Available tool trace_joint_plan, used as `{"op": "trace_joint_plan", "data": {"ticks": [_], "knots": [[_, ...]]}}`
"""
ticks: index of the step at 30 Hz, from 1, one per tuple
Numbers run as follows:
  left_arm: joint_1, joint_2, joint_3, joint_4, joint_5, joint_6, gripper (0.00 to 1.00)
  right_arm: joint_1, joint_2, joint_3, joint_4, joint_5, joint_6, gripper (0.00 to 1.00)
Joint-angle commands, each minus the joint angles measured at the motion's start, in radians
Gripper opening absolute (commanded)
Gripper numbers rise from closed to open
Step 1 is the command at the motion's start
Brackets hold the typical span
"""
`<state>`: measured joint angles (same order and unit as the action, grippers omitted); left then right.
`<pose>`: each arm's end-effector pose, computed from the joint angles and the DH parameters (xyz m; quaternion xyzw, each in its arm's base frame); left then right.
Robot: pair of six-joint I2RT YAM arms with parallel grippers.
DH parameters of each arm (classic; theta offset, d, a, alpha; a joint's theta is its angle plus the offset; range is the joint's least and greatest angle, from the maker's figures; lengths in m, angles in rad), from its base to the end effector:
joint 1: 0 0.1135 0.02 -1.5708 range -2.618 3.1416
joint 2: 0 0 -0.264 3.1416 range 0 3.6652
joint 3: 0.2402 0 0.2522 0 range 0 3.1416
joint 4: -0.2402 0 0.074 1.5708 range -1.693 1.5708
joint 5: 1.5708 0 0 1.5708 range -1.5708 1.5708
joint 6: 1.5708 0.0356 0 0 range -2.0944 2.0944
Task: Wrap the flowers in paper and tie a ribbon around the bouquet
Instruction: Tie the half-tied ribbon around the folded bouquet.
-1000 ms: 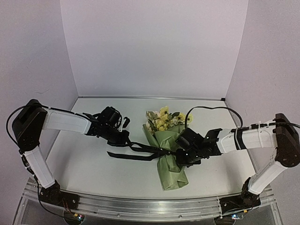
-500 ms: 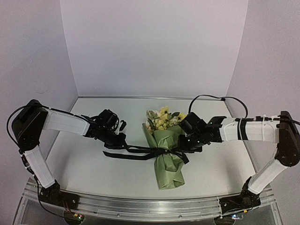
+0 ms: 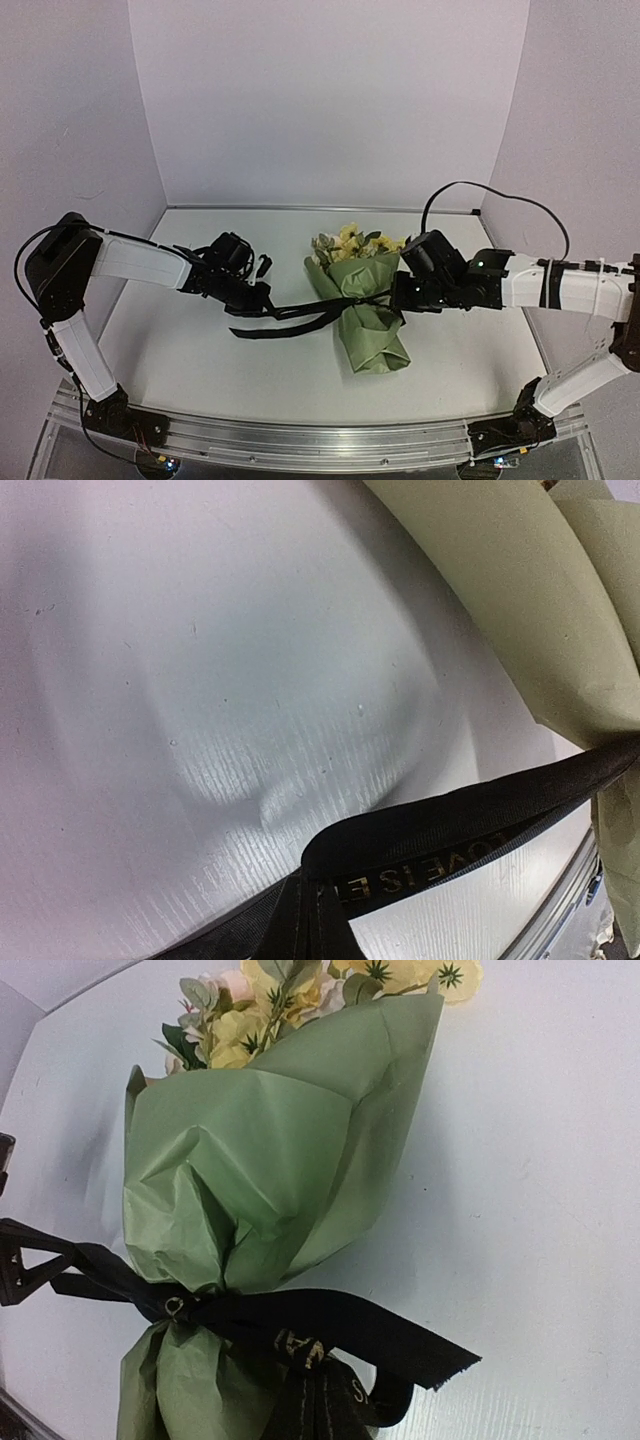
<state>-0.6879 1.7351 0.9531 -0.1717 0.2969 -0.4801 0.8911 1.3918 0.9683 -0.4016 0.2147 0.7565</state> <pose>0.2574 -0.2251 0.1558 0.1424 0.9326 -0.2832 0.1729 0.1912 0.2245 0.2474 -0.0233 0.9265 0.1979 0.3193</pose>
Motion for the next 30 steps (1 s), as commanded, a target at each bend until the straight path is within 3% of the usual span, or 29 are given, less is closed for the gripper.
{"op": "trace_joint_plan", "data": {"ticks": [1, 7, 13, 20, 26, 30], "knots": [[0.008, -0.027, -0.024, -0.008, -0.035, -0.009, 0.00, 0.085, -0.029, 0.005, 0.071, 0.160, 0.009, 0.00], [0.034, -0.065, -0.055, -0.008, -0.057, -0.020, 0.00, 0.197, 0.113, 0.107, 0.083, 0.093, 0.042, 0.00], [0.060, -0.096, -0.083, -0.027, -0.071, -0.028, 0.00, 0.179, 0.211, 0.099, 0.069, 0.071, 0.059, 0.00], [0.078, -0.067, -0.106, -0.026, -0.043, -0.029, 0.00, 0.097, 0.159, -0.076, 0.102, 0.059, 0.152, 0.00], [0.122, -0.052, -0.118, -0.029, -0.037, -0.053, 0.00, 0.082, 0.068, -0.214, 0.106, 0.125, 0.147, 0.00], [0.129, -0.038, -0.108, -0.030, -0.026, -0.053, 0.00, 0.077, 0.043, -0.244, 0.078, 0.087, 0.128, 0.00]]}}
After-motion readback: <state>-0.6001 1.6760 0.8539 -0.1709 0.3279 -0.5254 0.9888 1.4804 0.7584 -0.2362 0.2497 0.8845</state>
